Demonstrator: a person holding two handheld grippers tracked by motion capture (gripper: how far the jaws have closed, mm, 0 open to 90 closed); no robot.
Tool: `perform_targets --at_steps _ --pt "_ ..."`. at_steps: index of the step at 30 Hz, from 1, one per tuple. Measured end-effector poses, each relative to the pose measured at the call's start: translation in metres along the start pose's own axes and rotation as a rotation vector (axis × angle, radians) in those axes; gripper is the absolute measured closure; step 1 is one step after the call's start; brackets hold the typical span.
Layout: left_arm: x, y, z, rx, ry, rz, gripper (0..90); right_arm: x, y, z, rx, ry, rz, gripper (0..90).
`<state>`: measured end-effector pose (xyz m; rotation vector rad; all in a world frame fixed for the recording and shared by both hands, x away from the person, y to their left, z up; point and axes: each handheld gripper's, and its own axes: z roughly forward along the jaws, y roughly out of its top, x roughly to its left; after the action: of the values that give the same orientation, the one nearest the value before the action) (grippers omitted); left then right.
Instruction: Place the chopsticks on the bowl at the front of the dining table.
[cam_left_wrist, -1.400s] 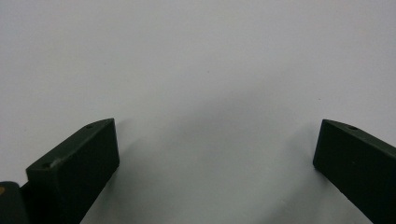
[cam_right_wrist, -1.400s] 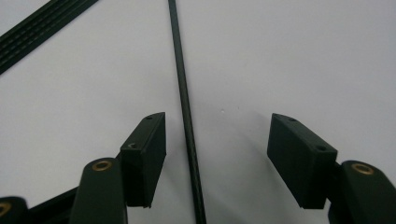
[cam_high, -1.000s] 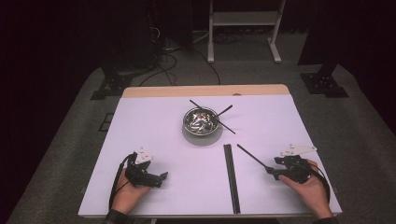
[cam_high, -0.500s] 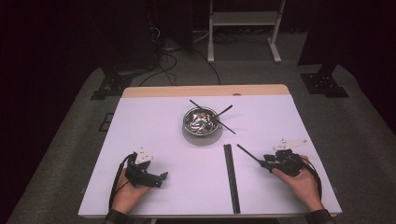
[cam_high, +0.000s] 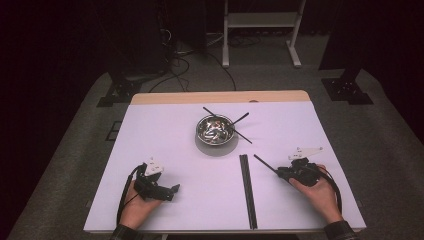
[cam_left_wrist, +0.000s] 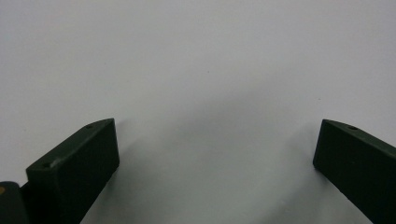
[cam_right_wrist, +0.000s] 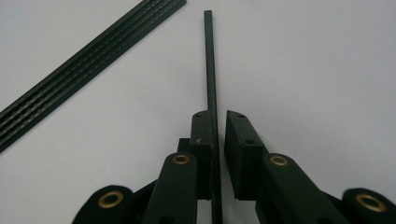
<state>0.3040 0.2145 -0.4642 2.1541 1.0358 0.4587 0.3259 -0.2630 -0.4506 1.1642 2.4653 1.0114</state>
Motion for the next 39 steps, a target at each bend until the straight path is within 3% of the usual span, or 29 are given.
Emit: perform_targets --at_steps 6,15,39 --pt "0.0001 0.0000 -0.0002 0.002 0.000 0.002 0.0 -0.0001 -0.0007 0.0004 -0.001 -0.008 -0.003 84.8" --pt "0.0000 0.0000 -0.0001 0.002 0.001 0.003 0.0 0.0016 -0.0017 0.0006 -0.006 -0.017 -0.025 85.5" --pt "-0.0001 0.0000 0.0000 0.000 0.001 0.000 0.0 0.0036 0.0023 -0.0051 -0.009 -0.003 -0.024 85.5"
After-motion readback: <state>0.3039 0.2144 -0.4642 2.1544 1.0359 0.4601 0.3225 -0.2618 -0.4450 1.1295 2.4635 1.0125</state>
